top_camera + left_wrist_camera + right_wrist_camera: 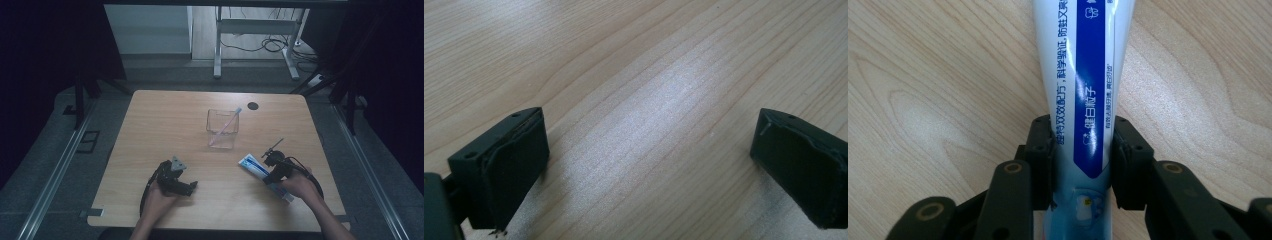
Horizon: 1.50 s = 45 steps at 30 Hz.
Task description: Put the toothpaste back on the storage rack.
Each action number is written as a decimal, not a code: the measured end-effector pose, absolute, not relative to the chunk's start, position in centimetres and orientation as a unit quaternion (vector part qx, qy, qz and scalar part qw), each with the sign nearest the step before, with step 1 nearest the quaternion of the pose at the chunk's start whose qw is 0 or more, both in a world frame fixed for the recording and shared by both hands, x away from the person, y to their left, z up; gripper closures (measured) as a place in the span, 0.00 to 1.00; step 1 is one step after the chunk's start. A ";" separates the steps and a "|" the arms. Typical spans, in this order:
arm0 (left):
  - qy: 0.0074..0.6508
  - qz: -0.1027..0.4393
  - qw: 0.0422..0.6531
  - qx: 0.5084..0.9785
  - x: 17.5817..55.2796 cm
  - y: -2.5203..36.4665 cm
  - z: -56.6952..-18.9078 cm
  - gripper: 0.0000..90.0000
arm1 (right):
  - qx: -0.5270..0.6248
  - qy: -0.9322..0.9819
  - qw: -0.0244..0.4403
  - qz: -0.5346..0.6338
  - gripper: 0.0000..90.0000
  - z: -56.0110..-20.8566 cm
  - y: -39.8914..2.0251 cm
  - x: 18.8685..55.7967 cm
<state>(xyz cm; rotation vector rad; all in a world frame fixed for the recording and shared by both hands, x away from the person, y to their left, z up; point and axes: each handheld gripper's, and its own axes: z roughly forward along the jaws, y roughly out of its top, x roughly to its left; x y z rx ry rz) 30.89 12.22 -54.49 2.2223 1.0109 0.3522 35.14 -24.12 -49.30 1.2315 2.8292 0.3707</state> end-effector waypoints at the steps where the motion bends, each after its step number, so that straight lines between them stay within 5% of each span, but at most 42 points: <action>1: 0.387 0.135 0.331 0.850 30.9 12.2 -54.5 0.03 | 0.397 0.910 0.017 0.119 0.74 -49.3 -24.1 35.1; 45: 0.386 0.136 0.331 0.851 30.9 12.2 -54.5 0.03 | 0.378 0.887 0.057 0.259 0.80 -43.7 -24.5 35.4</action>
